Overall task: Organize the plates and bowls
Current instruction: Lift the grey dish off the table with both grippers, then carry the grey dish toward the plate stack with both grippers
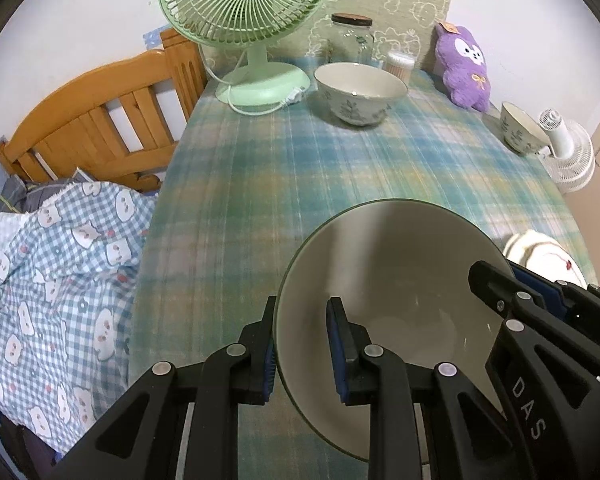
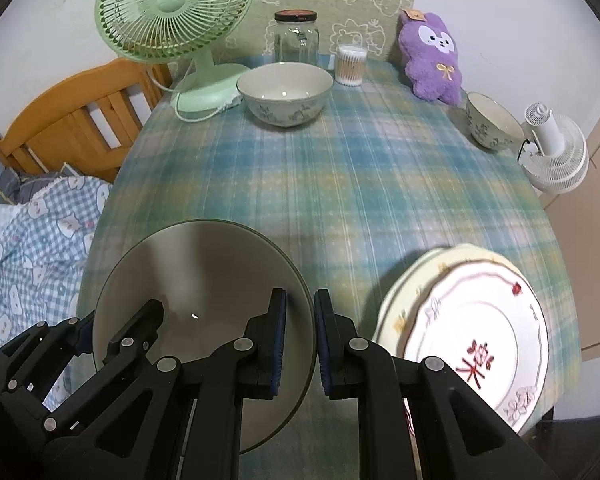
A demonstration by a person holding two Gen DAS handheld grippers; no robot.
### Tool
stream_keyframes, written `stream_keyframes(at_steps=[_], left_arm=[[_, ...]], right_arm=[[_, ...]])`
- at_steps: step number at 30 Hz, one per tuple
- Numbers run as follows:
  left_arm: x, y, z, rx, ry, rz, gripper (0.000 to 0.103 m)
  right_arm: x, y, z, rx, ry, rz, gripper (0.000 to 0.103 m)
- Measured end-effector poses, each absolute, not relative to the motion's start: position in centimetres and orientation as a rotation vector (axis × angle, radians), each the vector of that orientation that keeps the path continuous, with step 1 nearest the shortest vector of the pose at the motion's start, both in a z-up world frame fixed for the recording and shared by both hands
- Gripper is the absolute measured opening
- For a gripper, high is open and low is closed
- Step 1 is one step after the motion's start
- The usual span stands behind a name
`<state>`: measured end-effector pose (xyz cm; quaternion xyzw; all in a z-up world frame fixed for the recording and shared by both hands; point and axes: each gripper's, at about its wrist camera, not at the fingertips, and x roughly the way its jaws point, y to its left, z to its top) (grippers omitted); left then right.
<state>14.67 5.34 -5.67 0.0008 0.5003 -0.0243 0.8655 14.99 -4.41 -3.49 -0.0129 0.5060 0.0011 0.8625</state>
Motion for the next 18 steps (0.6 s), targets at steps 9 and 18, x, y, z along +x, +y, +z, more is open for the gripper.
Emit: stream_keyframes(at_steps=[9, 18], left_arm=[[12.9, 4.2, -6.6, -0.011, 1.066, -0.074, 0.021], [12.3, 3.4, -7.7, -0.018, 1.103, -0.099, 0.021]], right_arm=[[13.2, -5.6, -4.6, -0.029, 1.082, -0.009, 0.018], [12.6, -6.6, -5.7, -0.035, 1.104, -0.027, 0.018]])
